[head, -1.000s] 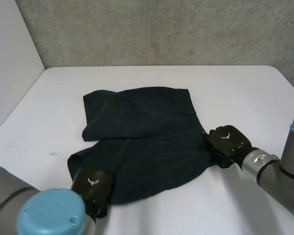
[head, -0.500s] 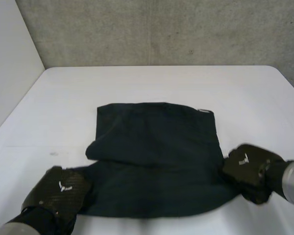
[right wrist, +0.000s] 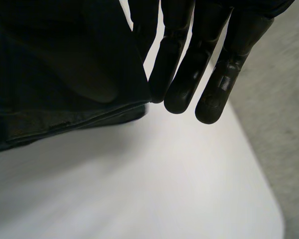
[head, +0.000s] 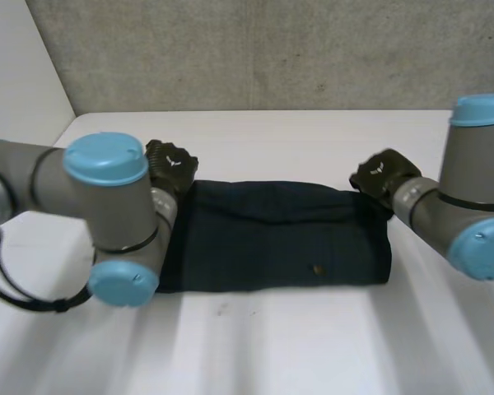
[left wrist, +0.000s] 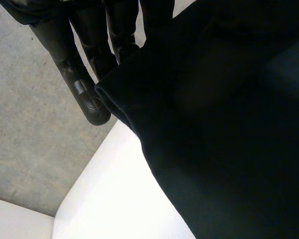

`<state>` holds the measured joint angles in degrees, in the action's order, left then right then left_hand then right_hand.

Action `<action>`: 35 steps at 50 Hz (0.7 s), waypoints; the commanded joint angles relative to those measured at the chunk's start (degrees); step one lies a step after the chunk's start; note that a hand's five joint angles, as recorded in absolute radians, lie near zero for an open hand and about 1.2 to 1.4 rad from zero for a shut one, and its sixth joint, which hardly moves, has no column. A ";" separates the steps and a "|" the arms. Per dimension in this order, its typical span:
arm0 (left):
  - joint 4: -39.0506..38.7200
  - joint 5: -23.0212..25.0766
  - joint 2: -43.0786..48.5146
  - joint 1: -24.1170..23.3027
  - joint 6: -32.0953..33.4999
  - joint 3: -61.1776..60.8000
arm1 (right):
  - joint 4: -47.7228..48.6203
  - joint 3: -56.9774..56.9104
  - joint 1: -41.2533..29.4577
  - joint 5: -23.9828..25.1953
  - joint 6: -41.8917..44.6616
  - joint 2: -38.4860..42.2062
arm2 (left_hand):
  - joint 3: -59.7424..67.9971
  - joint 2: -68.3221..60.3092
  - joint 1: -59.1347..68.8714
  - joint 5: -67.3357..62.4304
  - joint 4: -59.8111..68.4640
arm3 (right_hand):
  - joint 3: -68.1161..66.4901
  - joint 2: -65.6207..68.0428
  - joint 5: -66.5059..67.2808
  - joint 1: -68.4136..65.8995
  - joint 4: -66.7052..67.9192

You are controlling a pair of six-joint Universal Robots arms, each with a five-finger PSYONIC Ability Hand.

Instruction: Fold the shorts.

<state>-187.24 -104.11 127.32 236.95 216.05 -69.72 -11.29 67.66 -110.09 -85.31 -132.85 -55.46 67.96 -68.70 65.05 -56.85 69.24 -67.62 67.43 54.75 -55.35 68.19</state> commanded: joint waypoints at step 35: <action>0.29 9.62 -11.83 3.96 -22.33 -13.41 | 3.81 17.32 2.51 8.40 -26.85 -7.56 | -56.23 56.97 -53.32 55.12 -57.51 | 44.93 -44.74 -42.07 32.66 -45.50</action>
<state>-186.53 -101.94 124.66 240.46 204.20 -69.50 -4.11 74.43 -109.07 -80.21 -157.54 -61.00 13.28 -12.52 11.74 -2.66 12.57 -13.80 13.93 4.60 -11.91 14.02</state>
